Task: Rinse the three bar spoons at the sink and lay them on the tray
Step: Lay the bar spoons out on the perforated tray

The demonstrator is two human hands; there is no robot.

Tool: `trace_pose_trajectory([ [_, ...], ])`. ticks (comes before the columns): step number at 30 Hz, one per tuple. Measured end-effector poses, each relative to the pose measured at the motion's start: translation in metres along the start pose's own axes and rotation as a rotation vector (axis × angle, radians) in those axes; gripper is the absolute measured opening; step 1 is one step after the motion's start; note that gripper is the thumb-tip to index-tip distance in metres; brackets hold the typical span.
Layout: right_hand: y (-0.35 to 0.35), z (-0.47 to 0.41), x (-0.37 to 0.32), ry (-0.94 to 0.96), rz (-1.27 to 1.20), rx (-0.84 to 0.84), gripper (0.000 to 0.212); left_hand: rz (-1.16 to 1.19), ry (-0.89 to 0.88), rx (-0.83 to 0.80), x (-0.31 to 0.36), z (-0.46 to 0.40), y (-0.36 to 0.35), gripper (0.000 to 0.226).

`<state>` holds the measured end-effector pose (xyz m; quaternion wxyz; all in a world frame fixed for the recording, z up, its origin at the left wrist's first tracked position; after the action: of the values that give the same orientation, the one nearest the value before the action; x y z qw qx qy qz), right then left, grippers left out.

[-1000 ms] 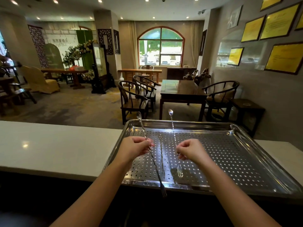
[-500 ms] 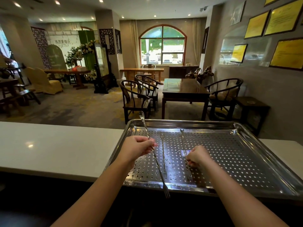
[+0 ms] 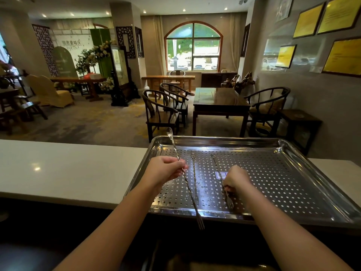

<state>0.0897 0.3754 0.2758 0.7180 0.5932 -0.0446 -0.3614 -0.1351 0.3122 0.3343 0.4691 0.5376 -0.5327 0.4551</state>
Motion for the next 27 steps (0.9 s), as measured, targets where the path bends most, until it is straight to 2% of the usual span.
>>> trace_pose_trajectory([
  [7, 0.003, 0.006, 0.002, 0.016, 0.024, 0.003, 0.016, 0.016, 0.019, 0.014, 0.000, 0.001, 0.004, 0.019],
  [10, 0.013, 0.015, 0.002, 0.112, -0.186, -0.076, 0.012, 0.003, 0.010, 0.005, 0.001, 0.000, 0.003, 0.018],
  [13, 0.030, 0.046, 0.001, 0.329, -0.448, -0.225, 0.010, 0.002, -0.013, -0.007, 0.006, -0.004, -0.005, 0.015],
  [16, 0.041, 0.083, 0.005, 0.466, -0.545, -0.326, 0.009, -0.019, -0.039, -0.043, 0.014, -0.012, -0.024, 0.007],
  [19, 0.048, 0.098, 0.012, 0.505, -0.552, -0.210, 0.007, -0.064, -0.062, -0.084, 0.020, -0.023, -0.055, 0.008],
  [22, 0.060, 0.094, 0.023, 0.445, -0.547, -0.034, 0.008, -0.097, -0.042, -0.110, 0.023, -0.036, -0.088, 0.008],
  [27, 0.070, 0.071, 0.049, 0.342, -0.516, 0.154, 0.005, -0.051, -0.032, -0.174, 0.024, -0.055, -0.139, 0.007],
])
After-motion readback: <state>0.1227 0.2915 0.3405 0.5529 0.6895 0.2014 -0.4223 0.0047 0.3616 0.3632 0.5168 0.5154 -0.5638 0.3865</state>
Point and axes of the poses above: each hand's wrist, its own z-axis away from the middle knuckle, its own y-axis out of the back of the hand, x = y × z, the point moved 2 cm from there along -z, towards the middle knuckle, and after that the axes turned 13 degrees about -y, right-handed, at the moved point
